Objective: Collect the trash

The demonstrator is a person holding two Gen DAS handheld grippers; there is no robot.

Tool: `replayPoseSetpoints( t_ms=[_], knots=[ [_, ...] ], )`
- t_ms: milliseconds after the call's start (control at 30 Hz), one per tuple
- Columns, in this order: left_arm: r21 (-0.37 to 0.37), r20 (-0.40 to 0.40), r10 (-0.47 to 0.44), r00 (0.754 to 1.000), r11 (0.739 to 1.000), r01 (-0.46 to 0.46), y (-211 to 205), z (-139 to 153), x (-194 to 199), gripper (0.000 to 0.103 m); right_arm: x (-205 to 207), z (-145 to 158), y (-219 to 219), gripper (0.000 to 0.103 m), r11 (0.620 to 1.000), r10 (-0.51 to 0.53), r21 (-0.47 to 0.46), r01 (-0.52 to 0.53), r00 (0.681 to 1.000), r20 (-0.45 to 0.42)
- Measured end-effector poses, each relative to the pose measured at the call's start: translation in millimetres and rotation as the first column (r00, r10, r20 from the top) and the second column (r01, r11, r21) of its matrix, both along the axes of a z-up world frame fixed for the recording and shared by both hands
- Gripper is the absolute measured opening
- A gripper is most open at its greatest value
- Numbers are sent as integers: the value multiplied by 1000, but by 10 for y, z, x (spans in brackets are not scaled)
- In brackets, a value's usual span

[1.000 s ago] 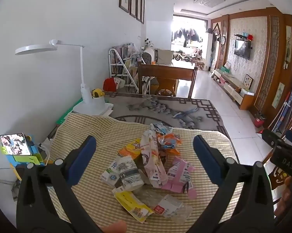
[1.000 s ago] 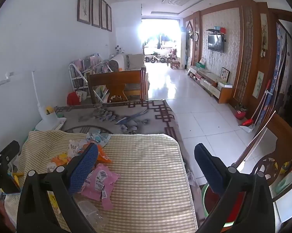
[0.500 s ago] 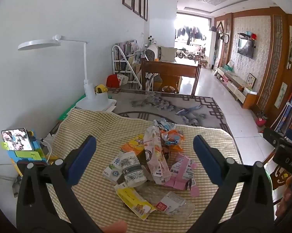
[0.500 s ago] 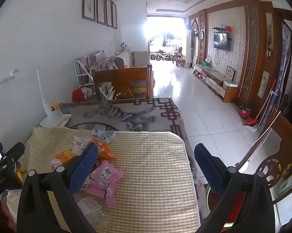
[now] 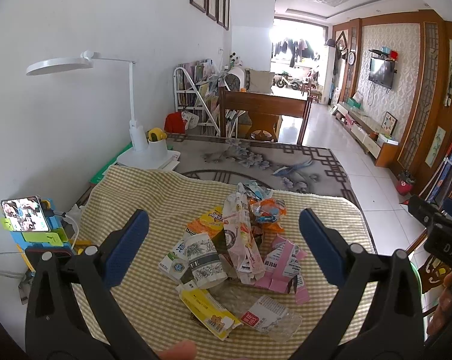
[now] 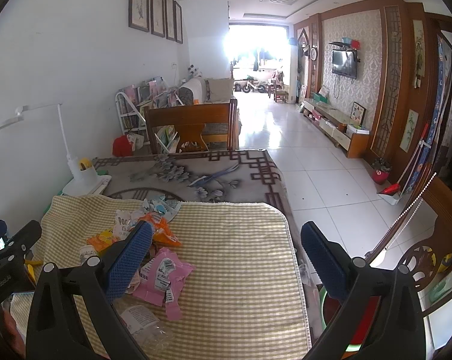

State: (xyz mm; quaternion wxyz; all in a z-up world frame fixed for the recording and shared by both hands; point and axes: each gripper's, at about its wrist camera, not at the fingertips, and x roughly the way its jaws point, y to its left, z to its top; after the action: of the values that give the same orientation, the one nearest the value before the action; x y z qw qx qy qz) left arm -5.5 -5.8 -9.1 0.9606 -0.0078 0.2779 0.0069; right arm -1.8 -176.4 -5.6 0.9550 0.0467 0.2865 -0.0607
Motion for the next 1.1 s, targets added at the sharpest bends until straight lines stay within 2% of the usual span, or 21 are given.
replayPoseSetpoints(
  t_ms=[1100],
  knots=[
    [7, -1, 4, 1000, 1000, -4, 17, -37, -6, 98, -7, -44, 31, 96, 1000, 3, 5, -3, 1000, -8]
  ],
)
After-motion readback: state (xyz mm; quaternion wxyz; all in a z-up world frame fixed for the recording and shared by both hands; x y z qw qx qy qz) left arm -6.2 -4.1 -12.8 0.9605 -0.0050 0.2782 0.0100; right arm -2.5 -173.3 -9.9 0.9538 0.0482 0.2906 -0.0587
